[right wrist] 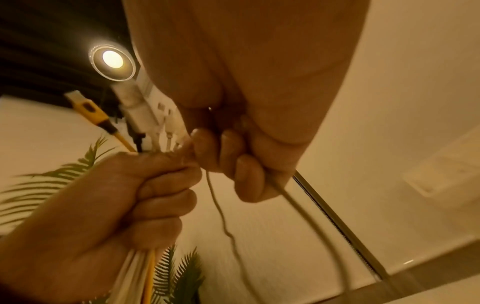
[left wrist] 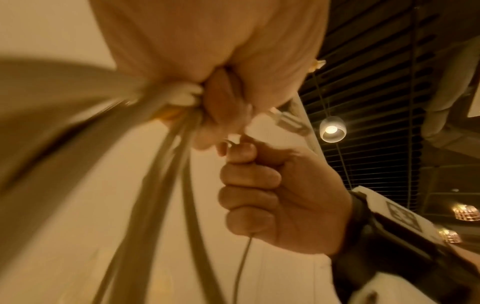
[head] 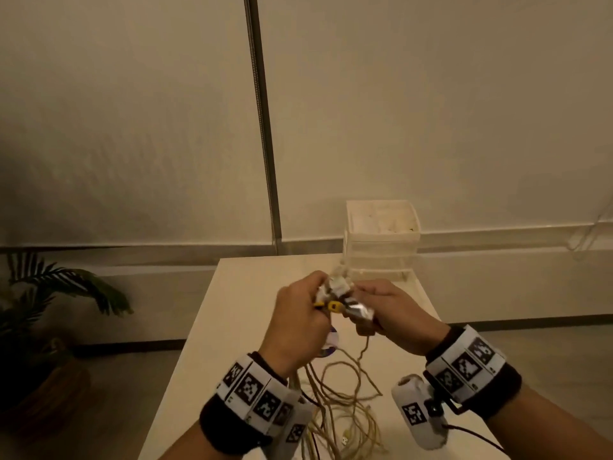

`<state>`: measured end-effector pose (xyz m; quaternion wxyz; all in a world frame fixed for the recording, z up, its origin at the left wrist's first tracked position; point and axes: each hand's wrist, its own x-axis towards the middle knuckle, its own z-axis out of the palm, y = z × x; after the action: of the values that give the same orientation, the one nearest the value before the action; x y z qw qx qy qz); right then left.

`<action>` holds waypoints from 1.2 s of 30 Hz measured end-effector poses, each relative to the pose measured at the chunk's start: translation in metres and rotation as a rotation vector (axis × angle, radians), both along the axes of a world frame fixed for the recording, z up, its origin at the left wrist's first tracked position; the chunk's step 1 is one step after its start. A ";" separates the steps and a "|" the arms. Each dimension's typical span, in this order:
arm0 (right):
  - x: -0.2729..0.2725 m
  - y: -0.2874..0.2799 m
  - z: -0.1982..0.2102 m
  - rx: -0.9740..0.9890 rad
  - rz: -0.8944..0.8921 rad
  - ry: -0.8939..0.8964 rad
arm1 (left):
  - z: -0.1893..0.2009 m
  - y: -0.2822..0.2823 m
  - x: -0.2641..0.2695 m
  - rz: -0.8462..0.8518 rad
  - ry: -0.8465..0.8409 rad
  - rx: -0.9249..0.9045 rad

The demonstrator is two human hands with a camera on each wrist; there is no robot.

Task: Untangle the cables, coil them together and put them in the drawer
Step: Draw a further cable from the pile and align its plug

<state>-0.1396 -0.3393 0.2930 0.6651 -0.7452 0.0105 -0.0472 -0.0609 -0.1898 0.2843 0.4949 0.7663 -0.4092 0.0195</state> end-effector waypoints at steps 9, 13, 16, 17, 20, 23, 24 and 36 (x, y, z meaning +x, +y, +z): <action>0.003 -0.005 -0.007 -0.113 -0.055 -0.036 | -0.002 0.000 0.011 -0.094 0.130 -0.017; -0.006 -0.012 -0.007 -0.045 0.007 -0.038 | 0.007 0.008 0.021 0.140 0.217 -0.131; -0.014 -0.024 -0.012 0.010 -0.010 0.021 | 0.016 0.032 0.054 0.377 0.292 -0.306; -0.014 -0.026 -0.015 -0.003 -0.031 0.040 | 0.019 0.038 0.057 0.385 0.210 -0.240; -0.008 -0.018 -0.015 -0.071 -0.074 0.040 | 0.025 0.028 0.030 0.195 0.019 -0.018; 0.003 -0.003 -0.001 -0.080 -0.058 -0.038 | 0.012 0.005 -0.002 -0.018 -0.028 0.078; 0.006 -0.002 0.003 -0.074 -0.048 -0.041 | 0.007 0.000 -0.005 -0.043 -0.030 0.048; 0.004 0.003 0.001 0.003 0.017 -0.029 | 0.009 0.002 0.001 -0.195 0.096 -0.320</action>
<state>-0.1356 -0.3363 0.2944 0.6667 -0.7435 -0.0056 -0.0523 -0.0597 -0.1878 0.2934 0.6290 0.6347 -0.4489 -0.0003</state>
